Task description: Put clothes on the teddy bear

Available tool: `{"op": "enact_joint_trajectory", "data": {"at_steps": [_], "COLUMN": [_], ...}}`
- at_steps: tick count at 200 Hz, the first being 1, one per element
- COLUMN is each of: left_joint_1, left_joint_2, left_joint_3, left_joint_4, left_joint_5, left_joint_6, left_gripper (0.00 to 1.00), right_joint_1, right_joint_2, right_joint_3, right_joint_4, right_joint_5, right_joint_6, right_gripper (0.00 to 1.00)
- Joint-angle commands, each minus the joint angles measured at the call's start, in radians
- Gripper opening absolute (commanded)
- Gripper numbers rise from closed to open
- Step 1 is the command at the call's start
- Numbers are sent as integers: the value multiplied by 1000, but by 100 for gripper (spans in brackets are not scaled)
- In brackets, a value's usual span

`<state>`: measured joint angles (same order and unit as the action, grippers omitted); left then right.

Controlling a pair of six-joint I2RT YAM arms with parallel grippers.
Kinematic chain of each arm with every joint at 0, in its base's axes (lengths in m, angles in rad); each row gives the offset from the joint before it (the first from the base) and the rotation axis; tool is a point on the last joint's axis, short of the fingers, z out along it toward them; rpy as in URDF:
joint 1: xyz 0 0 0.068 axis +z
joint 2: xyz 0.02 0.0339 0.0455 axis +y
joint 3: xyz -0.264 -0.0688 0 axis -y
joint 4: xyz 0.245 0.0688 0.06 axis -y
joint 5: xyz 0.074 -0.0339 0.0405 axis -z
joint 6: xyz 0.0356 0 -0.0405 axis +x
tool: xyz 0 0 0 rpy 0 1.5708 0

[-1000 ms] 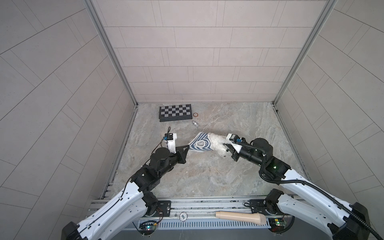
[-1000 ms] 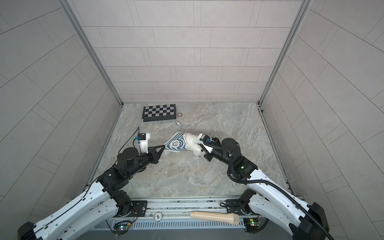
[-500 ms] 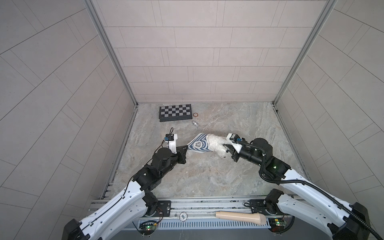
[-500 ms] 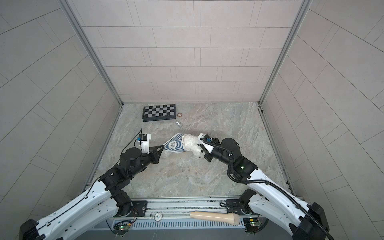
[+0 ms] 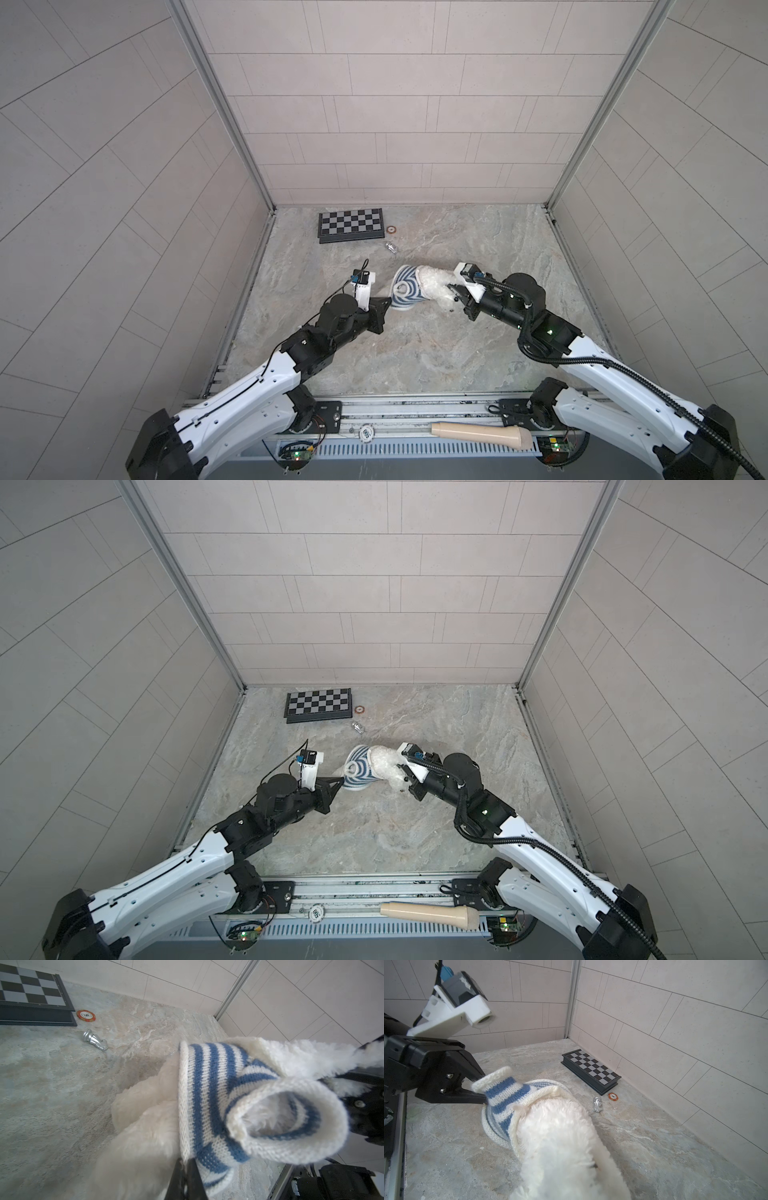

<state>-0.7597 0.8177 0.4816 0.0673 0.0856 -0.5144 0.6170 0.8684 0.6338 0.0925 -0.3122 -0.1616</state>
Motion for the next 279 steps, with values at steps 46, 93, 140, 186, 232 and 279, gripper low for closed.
{"op": "enact_joint_trajectory", "data": {"at_steps": [46,93,140,186,232,279], "left_joint_1": [-4,-6,-28,-56,-58,-68], "left_joint_2": [-114,-182,-198,-47,69,87], "left_joint_3": [-6,63,134,255,297,288], "left_joint_4": [-94,-254,-232,-244,-242,-253], "left_joint_5": [-82,-132,37,138,124,94], "left_joint_6": [75,153,206,236,242,256], "left_gripper": [35,49,28,15,7,20], "right_joint_1": [27,26,27,30,35,57], "right_joint_2": [-36,22,25,24,11,3], "right_joint_3": [0,34,46,74,60,65], "right_joint_4": [42,30,4,-33,-21,-34], "right_joint_5": [2,9,-11,-43,-44,-59], "right_joint_6": [-129,-169,-203,-227,-230,-247], "right_gripper": [0,0,0,0,0,0]}}
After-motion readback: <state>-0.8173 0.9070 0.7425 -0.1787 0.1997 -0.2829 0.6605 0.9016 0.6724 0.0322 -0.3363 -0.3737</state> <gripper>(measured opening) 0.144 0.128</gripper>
